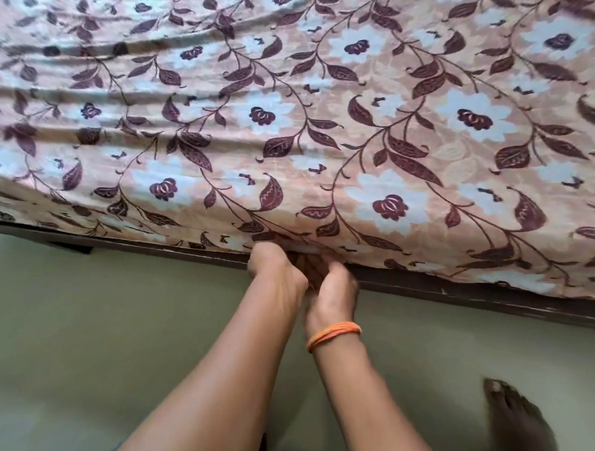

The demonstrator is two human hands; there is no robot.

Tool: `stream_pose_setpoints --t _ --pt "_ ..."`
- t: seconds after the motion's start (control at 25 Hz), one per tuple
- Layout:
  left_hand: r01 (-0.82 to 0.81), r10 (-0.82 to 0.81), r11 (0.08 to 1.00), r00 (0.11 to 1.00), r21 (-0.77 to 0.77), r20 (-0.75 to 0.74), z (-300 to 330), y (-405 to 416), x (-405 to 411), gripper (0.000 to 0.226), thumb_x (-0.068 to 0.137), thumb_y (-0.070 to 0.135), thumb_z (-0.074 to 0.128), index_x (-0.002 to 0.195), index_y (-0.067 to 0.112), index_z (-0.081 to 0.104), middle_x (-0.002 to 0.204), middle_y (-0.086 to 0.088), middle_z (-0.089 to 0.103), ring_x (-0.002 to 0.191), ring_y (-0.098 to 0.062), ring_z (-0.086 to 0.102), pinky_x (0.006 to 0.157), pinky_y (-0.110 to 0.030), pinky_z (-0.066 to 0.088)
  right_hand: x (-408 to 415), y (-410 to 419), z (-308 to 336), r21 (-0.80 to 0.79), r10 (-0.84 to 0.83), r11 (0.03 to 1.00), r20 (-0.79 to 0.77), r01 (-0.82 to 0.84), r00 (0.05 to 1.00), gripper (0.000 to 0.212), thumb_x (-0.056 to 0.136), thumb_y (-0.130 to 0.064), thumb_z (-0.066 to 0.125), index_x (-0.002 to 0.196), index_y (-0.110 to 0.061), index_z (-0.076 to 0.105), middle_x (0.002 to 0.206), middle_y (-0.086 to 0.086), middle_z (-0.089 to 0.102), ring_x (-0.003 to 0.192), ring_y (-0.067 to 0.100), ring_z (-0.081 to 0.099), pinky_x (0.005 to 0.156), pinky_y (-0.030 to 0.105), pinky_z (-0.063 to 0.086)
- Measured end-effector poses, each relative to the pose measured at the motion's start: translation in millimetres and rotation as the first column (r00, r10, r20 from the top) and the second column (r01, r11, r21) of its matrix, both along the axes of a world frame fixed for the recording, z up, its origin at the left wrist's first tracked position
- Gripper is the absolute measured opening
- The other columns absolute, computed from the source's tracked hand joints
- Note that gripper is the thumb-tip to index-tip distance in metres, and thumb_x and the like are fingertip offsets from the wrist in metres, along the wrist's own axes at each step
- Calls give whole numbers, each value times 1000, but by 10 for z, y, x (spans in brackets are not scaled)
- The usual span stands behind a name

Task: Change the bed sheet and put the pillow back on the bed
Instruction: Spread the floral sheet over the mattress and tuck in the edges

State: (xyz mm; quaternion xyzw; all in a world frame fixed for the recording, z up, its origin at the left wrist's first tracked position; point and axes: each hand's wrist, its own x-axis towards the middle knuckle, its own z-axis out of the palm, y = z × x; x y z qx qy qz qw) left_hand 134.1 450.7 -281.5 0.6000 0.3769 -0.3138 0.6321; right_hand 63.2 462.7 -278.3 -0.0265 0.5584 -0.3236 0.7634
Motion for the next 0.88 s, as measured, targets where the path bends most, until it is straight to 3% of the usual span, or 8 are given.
stream_pose_setpoints --t 0.08,0.2,0.36,0.44,0.52,0.6,0.72,0.88 --pt "28 -28 999 1000 -27 3 9 21 7 40 90 16 40 119 1 63 114 -15 70 95 -35 70 62 -39 60 64 11 -23 15 -25 1000 3 25 1000 29 82 0 54 106 13 65 92 23 67 80 30 63 67 32 52" --pt "53 -55 995 998 -89 -24 -7 87 -15 46 85 13 40 120 -2 64 116 -20 69 95 -39 70 77 -54 58 132 80 -15 -21 -79 997 21 80 997 24 84 1 56 101 12 67 94 25 67 78 29 64 64 32 55" --pt "193 -187 960 981 -202 48 421 310 -151 29 92 9 34 95 7 64 85 -15 66 61 -26 60 46 -23 53 80 181 95 -75 -26 996 173 40 985 14 91 -9 52 90 -3 65 90 17 64 79 28 61 74 35 51" --pt "250 -239 945 968 -209 77 684 494 -196 32 97 11 30 100 9 62 88 -6 63 75 -18 60 63 -25 54 -68 245 149 -91 33 996 275 -8 961 15 93 -19 52 88 -9 62 92 12 60 82 26 57 81 37 46" --pt "255 -227 930 965 -266 131 892 736 -200 41 99 12 25 128 6 54 122 -9 61 109 -22 58 98 -38 47 -260 315 187 -125 104 989 261 -74 960 19 94 -29 52 99 -13 60 110 10 58 102 25 52 94 46 41" --pt "272 -227 911 958 -309 175 1003 892 -123 51 99 13 21 146 5 37 149 -12 44 136 -27 44 115 -42 33 -366 328 266 -153 151 982 281 -111 948 35 95 -35 51 120 -10 57 133 11 50 125 27 43 108 53 32" --pt "274 -219 899 957 -343 190 952 960 -41 52 97 11 22 148 4 34 155 -13 35 144 -28 32 120 -43 26 -355 346 268 -127 82 991 328 -43 941 56 95 -46 50 134 -6 48 143 14 42 132 28 38 115 51 24" --pt "208 -172 877 978 -433 120 566 884 38 38 98 21 36 128 7 54 133 -15 57 121 -29 53 105 -42 38 -124 319 103 -69 -48 994 403 83 914 69 89 -63 48 134 -11 50 139 15 48 128 28 45 113 45 29"
